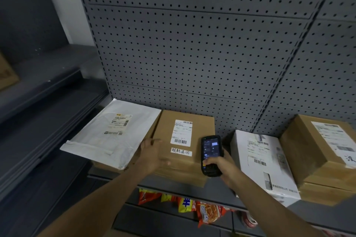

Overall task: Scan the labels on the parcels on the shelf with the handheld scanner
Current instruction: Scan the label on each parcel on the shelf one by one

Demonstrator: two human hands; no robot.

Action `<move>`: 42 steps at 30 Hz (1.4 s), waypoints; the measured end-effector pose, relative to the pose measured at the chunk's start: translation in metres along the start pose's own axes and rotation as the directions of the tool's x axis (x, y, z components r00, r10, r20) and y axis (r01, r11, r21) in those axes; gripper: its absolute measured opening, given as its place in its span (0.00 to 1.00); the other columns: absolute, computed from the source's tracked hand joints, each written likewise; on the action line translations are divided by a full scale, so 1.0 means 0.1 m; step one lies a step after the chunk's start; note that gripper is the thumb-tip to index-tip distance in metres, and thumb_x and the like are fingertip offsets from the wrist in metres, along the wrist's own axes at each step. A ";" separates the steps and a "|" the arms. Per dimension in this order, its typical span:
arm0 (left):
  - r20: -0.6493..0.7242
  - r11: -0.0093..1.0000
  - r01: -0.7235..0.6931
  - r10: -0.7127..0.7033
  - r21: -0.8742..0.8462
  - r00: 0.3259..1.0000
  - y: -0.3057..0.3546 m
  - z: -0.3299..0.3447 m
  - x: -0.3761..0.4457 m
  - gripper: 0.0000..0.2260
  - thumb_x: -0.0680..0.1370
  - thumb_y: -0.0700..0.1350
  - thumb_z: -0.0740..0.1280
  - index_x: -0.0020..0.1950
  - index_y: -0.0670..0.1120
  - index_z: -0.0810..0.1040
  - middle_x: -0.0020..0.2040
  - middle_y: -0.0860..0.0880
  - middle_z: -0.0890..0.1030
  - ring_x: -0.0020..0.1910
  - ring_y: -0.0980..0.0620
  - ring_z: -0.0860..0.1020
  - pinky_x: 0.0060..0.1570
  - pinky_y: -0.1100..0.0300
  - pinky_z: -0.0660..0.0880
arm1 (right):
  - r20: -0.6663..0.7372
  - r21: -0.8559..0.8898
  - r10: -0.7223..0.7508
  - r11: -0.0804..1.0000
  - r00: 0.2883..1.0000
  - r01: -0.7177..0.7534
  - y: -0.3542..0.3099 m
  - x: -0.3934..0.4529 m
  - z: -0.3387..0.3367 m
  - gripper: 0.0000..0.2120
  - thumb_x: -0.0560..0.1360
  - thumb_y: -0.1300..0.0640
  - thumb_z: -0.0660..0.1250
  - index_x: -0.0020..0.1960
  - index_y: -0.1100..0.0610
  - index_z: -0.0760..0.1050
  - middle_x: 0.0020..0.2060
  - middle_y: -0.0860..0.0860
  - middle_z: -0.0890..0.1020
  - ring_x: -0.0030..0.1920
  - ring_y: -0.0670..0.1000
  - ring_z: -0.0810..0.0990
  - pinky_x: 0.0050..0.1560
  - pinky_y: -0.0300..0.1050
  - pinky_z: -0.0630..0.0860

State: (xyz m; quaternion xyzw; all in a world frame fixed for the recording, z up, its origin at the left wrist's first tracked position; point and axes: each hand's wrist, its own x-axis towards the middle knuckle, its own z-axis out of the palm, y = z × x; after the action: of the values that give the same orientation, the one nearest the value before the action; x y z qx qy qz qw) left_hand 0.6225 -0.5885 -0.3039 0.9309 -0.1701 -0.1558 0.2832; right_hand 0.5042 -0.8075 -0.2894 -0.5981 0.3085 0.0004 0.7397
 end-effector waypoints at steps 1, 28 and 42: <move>0.004 1.000 -0.005 0.005 0.005 1.000 0.01 0.00 -0.02 0.42 0.67 0.53 0.77 0.75 0.52 0.58 0.72 0.44 0.54 0.73 0.45 0.52 0.73 0.48 0.57 | -0.013 -0.003 -0.005 1.000 1.000 0.005 0.01 -0.01 -0.02 0.33 0.64 0.73 0.72 0.65 0.55 0.70 0.53 0.58 0.82 0.52 0.59 0.81 0.47 0.51 0.79; 0.048 0.976 -0.164 0.172 -0.144 0.984 0.16 0.30 -0.58 0.51 0.72 0.46 0.73 0.74 0.63 0.34 0.76 0.49 0.50 0.73 0.46 0.61 0.71 0.43 0.63 | -0.152 -0.067 -0.115 0.992 0.982 0.105 0.03 -0.84 -0.37 0.35 0.64 0.75 0.71 0.67 0.55 0.69 0.53 0.55 0.80 0.51 0.55 0.79 0.41 0.48 0.78; -0.318 0.959 -0.284 0.263 -0.020 0.911 0.77 0.32 -1.58 0.50 0.73 0.46 0.73 0.74 0.61 0.33 0.78 0.47 0.43 0.73 0.41 0.63 0.67 0.43 0.69 | 0.039 0.199 -0.330 0.927 0.943 0.317 -0.05 -2.06 -0.61 0.44 0.58 0.69 0.74 0.69 0.45 0.67 0.61 0.60 0.79 0.58 0.62 0.79 0.50 0.54 0.79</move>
State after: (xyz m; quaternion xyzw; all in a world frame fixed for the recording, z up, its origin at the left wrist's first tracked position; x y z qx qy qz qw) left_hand 0.4510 -0.6001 -0.2538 0.9010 -0.2467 0.0290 0.3557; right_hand 0.3116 -0.7875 -0.1970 -0.5670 0.1777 -0.1297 0.7938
